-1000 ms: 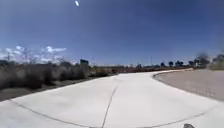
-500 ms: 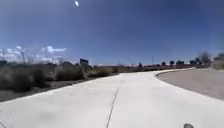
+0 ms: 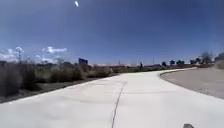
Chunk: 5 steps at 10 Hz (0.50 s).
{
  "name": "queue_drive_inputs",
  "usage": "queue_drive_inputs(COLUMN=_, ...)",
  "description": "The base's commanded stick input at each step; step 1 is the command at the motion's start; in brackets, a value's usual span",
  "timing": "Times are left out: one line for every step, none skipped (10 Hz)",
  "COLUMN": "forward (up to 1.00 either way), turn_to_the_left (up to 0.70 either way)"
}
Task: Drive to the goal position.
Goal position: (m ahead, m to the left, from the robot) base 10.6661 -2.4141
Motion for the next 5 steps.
queue_drive_inputs(forward=0.85, turn_to_the_left=-0.29)
queue_drive_inputs(forward=0.85, turn_to_the_left=-0.1)
queue_drive_inputs(forward=0.85, turn_to_the_left=0.0)
queue_drive_inputs(forward=0.85, turn_to_the_left=0.0)
queue_drive_inputs(forward=0.85, turn_to_the_left=0.0)
